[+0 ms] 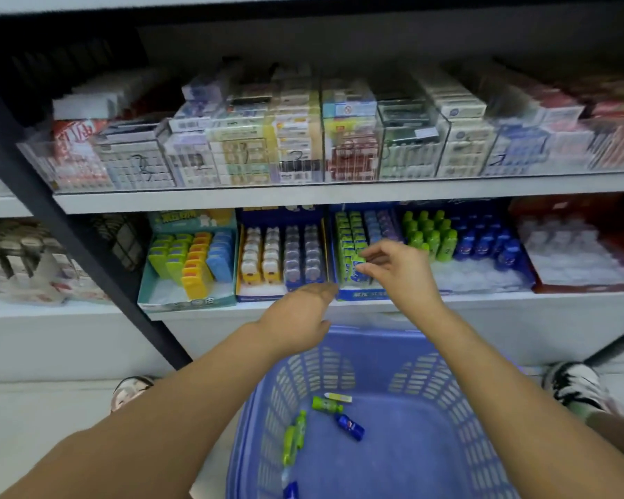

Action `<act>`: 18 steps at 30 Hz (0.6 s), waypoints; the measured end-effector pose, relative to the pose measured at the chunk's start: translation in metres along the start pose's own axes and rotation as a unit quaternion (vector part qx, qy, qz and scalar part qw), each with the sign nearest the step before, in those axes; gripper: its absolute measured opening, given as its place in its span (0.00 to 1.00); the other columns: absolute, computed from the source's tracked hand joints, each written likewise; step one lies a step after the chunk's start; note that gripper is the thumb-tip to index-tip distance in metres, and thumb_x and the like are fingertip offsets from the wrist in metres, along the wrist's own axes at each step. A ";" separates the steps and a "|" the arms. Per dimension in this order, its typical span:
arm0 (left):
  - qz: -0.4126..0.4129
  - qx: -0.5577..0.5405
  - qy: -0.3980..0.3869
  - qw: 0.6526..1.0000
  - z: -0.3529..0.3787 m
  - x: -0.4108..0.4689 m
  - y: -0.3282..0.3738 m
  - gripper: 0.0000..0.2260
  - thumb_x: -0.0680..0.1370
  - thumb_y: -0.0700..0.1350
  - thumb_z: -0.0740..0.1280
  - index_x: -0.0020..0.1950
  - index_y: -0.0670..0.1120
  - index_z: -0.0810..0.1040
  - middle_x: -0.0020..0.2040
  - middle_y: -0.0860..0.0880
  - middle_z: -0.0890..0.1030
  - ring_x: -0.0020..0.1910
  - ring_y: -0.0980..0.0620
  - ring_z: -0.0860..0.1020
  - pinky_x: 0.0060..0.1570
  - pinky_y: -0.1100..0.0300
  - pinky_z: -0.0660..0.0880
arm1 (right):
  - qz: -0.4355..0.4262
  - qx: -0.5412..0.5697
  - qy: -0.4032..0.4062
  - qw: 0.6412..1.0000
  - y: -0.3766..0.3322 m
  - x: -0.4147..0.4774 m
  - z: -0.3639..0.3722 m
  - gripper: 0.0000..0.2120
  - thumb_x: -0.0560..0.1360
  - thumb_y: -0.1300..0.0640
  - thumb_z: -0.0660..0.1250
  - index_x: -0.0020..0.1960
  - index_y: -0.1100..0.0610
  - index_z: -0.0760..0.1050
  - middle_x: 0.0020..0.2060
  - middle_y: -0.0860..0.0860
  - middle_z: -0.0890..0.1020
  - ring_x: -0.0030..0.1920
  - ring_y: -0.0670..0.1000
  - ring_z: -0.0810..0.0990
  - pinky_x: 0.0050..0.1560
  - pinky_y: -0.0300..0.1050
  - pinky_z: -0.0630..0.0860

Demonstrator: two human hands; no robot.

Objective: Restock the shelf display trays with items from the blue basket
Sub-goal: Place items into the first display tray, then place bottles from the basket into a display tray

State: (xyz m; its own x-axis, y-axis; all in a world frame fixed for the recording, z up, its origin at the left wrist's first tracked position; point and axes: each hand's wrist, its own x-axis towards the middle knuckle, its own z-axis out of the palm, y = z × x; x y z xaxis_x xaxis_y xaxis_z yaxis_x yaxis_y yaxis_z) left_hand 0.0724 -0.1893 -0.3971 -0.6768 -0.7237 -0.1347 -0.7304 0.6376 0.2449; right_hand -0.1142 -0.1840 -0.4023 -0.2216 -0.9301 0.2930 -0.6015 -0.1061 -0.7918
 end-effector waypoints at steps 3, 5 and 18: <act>0.010 0.016 -0.021 1.000 0.004 0.004 0.002 0.29 0.80 0.45 0.61 0.78 0.45 0.53 0.77 0.47 0.57 0.75 0.49 0.59 0.72 0.57 0.59 | -0.006 0.016 -0.015 1.000 0.002 0.005 0.004 0.07 0.68 0.62 0.75 0.46 0.58 0.82 0.36 0.48 0.82 0.36 0.43 0.80 0.39 0.30 0.76; 0.017 0.026 -0.023 0.999 0.004 0.007 0.003 0.29 0.80 0.45 0.61 0.77 0.44 0.53 0.78 0.47 0.56 0.75 0.49 0.58 0.72 0.56 0.59 | -0.008 0.014 -0.029 0.999 0.003 0.008 0.005 0.07 0.68 0.61 0.75 0.46 0.58 0.82 0.37 0.49 0.83 0.35 0.40 0.79 0.38 0.28 0.75; 0.002 -0.001 0.035 0.999 0.000 -0.005 0.012 0.18 0.80 0.45 0.59 0.70 0.44 0.69 0.68 0.46 0.72 0.65 0.47 0.72 0.63 0.56 0.69 | -0.110 -0.205 -0.088 0.969 -0.006 -0.004 0.002 0.11 0.76 0.57 0.67 0.54 0.61 0.81 0.52 0.55 0.73 0.45 0.53 0.77 0.51 0.48 0.74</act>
State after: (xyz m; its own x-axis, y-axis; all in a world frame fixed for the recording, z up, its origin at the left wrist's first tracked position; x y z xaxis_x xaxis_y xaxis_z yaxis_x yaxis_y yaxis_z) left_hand 0.0671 -0.1775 -0.3934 -0.6714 -0.7382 -0.0658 -0.7278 0.6400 0.2464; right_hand -0.1081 -0.1801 -0.4004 0.0596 -0.9502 0.3058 -0.8817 -0.1937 -0.4302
